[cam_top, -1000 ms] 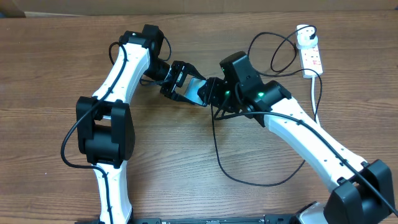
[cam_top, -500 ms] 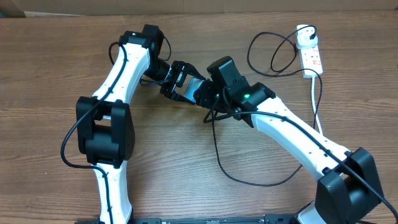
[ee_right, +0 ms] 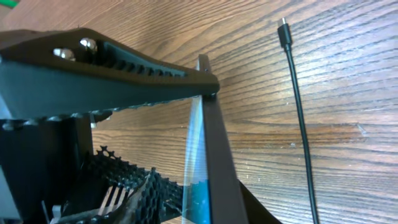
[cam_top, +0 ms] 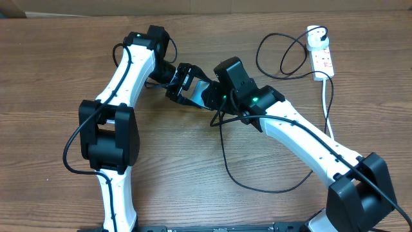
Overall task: Plug charger to phone and switch on socket
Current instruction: 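Move the right gripper to the phone and grasp its side edge, then open the left gripper, releasing the phone to the right gripper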
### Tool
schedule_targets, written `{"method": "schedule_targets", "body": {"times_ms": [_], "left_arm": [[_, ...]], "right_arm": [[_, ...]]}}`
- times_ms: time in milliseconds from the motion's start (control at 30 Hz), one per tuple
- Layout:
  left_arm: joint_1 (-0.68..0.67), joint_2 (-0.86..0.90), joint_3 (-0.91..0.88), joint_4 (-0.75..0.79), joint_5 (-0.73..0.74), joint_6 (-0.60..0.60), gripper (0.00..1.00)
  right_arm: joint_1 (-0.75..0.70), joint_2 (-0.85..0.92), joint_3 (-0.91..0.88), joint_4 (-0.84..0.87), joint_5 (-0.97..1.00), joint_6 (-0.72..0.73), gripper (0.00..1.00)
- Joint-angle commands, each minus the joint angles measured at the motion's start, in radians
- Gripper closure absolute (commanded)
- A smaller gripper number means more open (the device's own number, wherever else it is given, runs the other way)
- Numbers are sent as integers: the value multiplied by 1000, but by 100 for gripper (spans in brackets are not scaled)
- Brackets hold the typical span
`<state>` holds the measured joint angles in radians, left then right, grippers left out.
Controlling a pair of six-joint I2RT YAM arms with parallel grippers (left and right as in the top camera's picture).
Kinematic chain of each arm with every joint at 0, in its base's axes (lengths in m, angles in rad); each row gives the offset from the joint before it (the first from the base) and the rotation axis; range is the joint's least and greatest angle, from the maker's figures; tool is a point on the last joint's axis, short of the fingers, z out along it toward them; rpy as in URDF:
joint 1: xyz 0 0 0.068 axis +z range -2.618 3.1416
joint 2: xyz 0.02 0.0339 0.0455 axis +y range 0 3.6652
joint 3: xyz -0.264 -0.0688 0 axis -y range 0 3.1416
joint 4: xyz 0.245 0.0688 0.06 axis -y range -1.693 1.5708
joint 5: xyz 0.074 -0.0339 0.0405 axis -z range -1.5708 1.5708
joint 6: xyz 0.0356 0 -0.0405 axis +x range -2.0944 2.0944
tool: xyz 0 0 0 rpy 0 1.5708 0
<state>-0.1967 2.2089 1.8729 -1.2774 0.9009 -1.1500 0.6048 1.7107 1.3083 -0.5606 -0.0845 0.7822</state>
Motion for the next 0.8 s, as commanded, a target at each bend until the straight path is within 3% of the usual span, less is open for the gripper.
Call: {"method": "schedule_targets", "body": {"times_ms": [0, 767], "left_arm": [[-7, -5, 28, -1, 31, 6, 96], [-7, -5, 28, -1, 31, 13, 96]], "right_arm": [[3, 2, 22, 6, 24, -5, 71], [3, 2, 22, 5, 24, -5, 92]]}}
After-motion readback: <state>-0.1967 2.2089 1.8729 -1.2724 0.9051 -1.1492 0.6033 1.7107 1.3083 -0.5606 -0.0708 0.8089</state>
